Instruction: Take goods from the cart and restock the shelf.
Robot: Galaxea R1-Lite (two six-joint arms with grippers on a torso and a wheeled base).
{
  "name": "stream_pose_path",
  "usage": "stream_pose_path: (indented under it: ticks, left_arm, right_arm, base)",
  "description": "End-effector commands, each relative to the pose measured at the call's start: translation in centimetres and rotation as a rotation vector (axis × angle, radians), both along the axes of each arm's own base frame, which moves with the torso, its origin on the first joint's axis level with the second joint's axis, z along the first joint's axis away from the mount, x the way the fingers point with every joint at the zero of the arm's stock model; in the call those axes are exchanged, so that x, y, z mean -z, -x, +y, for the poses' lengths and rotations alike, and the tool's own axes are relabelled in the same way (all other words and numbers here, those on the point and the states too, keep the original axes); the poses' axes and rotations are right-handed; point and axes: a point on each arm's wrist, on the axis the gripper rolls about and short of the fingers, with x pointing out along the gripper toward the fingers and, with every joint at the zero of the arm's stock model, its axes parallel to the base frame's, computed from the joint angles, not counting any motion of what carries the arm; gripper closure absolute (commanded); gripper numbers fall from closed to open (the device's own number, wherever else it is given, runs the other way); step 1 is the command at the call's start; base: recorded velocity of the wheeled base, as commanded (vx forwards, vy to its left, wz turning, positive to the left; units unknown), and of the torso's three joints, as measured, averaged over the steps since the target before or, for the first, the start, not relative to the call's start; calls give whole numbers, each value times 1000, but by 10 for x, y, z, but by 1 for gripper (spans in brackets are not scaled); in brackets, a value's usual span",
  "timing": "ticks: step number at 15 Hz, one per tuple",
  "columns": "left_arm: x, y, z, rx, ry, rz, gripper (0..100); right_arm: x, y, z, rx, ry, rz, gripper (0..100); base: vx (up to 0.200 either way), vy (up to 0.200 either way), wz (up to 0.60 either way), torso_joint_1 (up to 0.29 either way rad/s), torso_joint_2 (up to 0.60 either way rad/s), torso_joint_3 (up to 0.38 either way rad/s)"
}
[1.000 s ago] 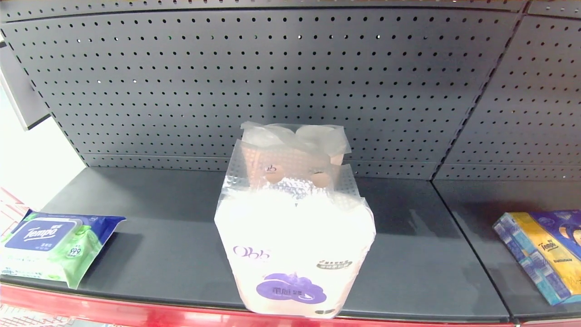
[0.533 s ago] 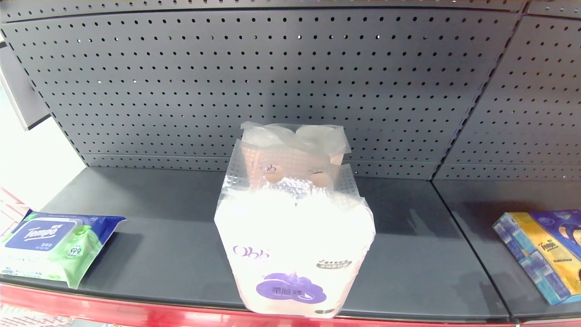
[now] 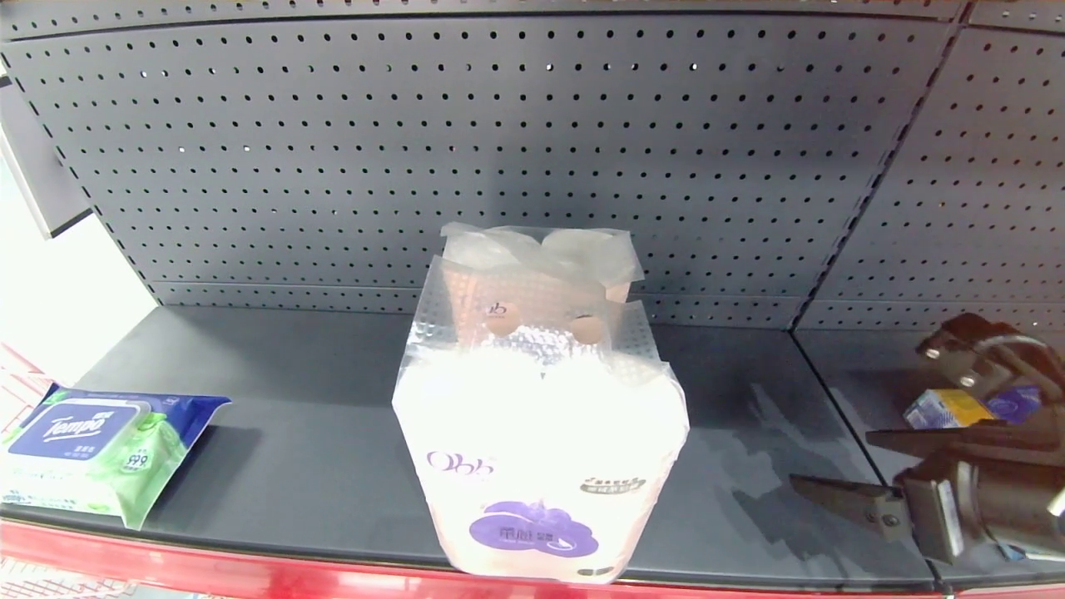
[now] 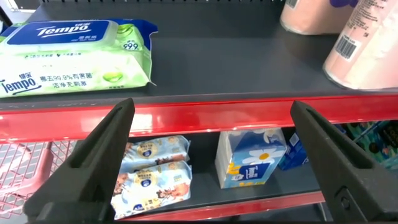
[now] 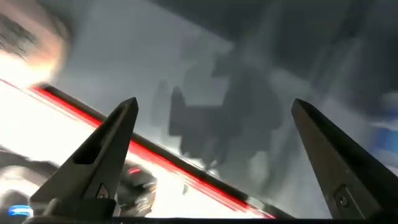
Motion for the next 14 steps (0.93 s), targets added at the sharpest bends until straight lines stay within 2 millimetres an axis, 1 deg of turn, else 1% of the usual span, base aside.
stream_pose_path:
  ticks: [1, 3, 4, 6, 11, 14]
  left_arm:
    - [0, 0, 0, -8, -4, 2, 0]
    - [0, 0, 0, -19, -4, 2, 0]
    - [0, 0, 1, -28, -6, 1, 0]
    - [0, 0, 1, -27, -13, -1, 0]
    - [0, 0, 1, -29, -20, -4, 0]
    - [0, 0, 1, -29, -20, -4, 0]
  right_arm:
    - [13, -24, 27, -26, 35, 88, 0]
    - [15, -19, 35, -72, 43, 98, 0]
    - [18, -11, 44, -132, 51, 106, 0]
    - [21, -7, 54, -182, 63, 119, 0]
    - [28, -3, 69, -245, 93, 144, 0]
    - [37, -9, 77, -234, 132, 162, 0]
  base:
    - [0, 0, 0, 0, 0, 0]
    - [0, 0, 0, 0, 0, 0]
    - [0, 0, 0, 0, 0, 0]
    - [0, 0, 0, 0, 0, 0]
    - [0, 0, 0, 0, 0, 0]
    - [0, 0, 0, 0, 0, 0]
